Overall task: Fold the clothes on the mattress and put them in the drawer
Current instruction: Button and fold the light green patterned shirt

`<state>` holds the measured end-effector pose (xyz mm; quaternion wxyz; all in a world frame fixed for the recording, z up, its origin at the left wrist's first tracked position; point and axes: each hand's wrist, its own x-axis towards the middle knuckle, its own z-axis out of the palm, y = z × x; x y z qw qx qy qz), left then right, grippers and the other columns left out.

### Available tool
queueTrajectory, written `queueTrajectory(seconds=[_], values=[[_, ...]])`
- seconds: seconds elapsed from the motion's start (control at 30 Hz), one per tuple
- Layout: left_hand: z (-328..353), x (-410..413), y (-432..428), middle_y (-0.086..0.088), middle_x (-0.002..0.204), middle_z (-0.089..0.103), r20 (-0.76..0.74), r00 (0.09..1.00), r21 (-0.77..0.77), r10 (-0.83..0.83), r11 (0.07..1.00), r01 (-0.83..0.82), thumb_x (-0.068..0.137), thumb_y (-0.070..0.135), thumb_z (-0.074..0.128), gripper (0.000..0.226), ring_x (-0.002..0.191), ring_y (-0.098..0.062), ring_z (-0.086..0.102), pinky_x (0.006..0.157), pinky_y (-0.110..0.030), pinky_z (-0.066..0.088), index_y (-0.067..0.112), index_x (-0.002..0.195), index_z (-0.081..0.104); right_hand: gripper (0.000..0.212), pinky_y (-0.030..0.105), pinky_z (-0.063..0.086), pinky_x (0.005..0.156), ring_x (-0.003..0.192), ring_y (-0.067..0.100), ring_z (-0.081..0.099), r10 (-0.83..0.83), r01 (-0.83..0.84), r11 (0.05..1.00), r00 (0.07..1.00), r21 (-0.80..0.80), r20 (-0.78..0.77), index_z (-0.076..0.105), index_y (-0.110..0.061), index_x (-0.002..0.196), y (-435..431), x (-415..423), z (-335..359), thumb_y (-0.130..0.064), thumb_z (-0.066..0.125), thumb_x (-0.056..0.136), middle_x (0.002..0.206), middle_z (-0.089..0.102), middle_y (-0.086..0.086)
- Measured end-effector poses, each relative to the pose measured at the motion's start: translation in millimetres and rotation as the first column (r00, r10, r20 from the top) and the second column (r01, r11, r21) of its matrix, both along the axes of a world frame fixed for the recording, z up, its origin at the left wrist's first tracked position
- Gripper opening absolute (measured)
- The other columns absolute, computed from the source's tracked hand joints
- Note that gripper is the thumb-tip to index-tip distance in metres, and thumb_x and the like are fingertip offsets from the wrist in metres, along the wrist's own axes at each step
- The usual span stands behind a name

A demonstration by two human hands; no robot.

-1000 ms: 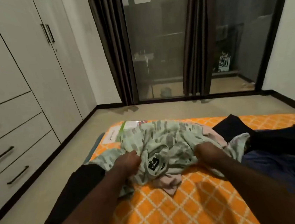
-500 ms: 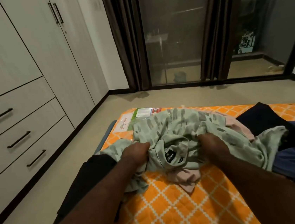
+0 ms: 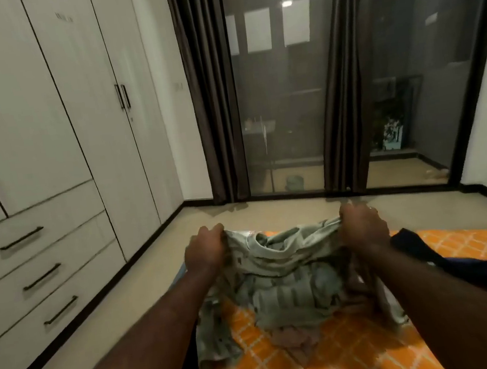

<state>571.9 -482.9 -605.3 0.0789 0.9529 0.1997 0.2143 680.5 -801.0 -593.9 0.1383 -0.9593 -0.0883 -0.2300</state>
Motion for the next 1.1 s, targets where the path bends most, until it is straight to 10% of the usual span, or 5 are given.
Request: queueTrajectory(seconds=[0.2,0.37,0.67,0.87,1.1], values=[[125.8,1.6,-15.9,-0.005,0.082,0.058,0.411,0.902,-0.313,0.128,0.95,0.008,0.094,0.014,0.039,0.012,0.069,-0.024,0.052,0.059,-0.032,0.037,0.019,0.088,0.048,0.024,0.035,0.05,0.079,0.095,0.037,0.063,0.01,-0.062,0.868,0.994,0.492,0.108,0.071,-0.008,0.106,-38.4,-3.1,139.3,-0.003,0.054,0.089,0.105,0.067,0.019],[198.3,0.5,-21.2,-0.01,0.086,0.059,0.577,0.793,-0.51,0.194,0.844,0.165,0.102,0.019,0.046,0.007,0.081,-0.031,0.057,0.069,-0.037,0.041,0.014,0.098,0.045,0.024,0.043,0.057,0.078,0.087,0.031,0.064,0.056,-0.175,0.85,0.967,0.496,0.247,0.068,-0.016,0.095,-66.1,-25.8,220.7,0.001,0.055,0.086,0.092,0.069,0.01],[271.4,-35.5,9.1,-0.004,0.08,0.054,0.614,0.749,0.079,-0.25,0.963,0.257,0.098,0.032,0.061,0.018,0.077,-0.027,0.054,0.064,-0.032,0.034,0.016,0.089,0.059,0.022,0.035,0.055,0.078,0.084,0.029,0.065,0.037,-0.151,0.931,0.944,0.332,0.327,0.073,-0.023,0.081,-106.1,-32.4,285.5,-0.003,0.07,0.074,0.095,0.071,0.014],[309.4,-60.4,24.9,-0.002,0.097,0.063,0.315,0.904,0.467,-0.288,0.877,0.117,0.099,0.053,0.045,0.032,0.084,-0.027,0.064,0.064,-0.033,0.043,0.027,0.104,0.063,0.024,0.04,0.056,0.083,0.091,0.036,0.067,0.08,-0.152,0.974,0.926,0.17,0.369,0.08,-0.011,0.095,-116.6,-41.5,320.8,0.001,0.069,0.077,0.099,0.072,0.017],[323.1,-57.1,27.9,0.006,0.078,0.061,0.428,0.864,0.22,-0.266,0.958,0.186,0.099,0.053,0.05,0.03,0.075,-0.022,0.061,0.061,-0.03,0.041,0.032,0.087,0.068,0.013,0.05,0.058,0.077,0.08,0.031,0.064,-0.009,-0.075,0.964,0.949,0.254,0.315,0.065,-0.028,0.082,-117.6,-36.9,336.0,-0.021,0.054,0.086,0.089,0.066,0.006]])
